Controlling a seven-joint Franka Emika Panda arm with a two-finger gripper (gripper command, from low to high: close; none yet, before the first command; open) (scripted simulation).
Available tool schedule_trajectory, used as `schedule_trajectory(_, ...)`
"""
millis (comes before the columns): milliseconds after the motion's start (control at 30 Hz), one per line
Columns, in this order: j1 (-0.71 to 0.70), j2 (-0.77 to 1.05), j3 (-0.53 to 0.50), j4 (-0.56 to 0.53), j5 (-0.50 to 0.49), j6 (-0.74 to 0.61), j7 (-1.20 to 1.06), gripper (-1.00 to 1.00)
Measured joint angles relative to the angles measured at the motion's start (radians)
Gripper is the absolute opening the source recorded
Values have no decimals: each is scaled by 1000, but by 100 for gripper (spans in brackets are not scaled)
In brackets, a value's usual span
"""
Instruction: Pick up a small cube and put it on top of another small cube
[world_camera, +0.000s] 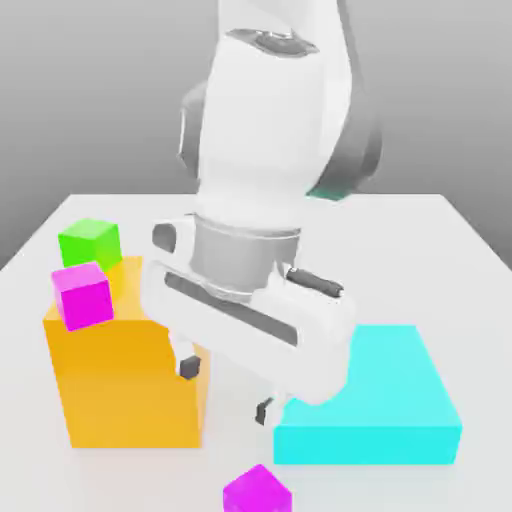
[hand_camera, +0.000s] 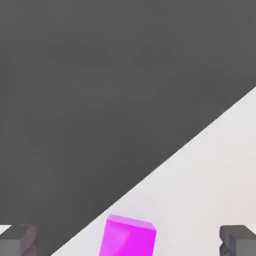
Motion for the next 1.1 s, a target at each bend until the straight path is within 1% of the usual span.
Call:
schedule_trajectory(133,1,121,8,-14,66,57,63,0)
schedule_trajectory(200,12,189,-4,-6,62,104,88,0)
schedule_trajectory(267,33,263,-31,7,37,160,112,0)
schedule_trajectory(300,46,300,-47,14,23,189,123,-100)
schedule_trajectory(500,52,318,-54,18,15,205,129,-100)
schedule_trajectory(567,41,284,-40,11,31,178,119,-100)
schedule_trajectory(667,17,184,-6,-10,77,100,84,-100)
schedule_trajectory(733,38,125,-2,-28,30,79,68,-100)
schedule_trajectory(833,23,37,-33,-31,-25,-9,50,-100)
schedule_trajectory(900,4,-25,-55,-30,-41,-75,28,-100)
schedule_trajectory(1000,-46,-124,-79,-30,-40,-173,-23,-100)
schedule_trajectory(1100,-80,-229,-103,-31,-13,-267,-91,-100)
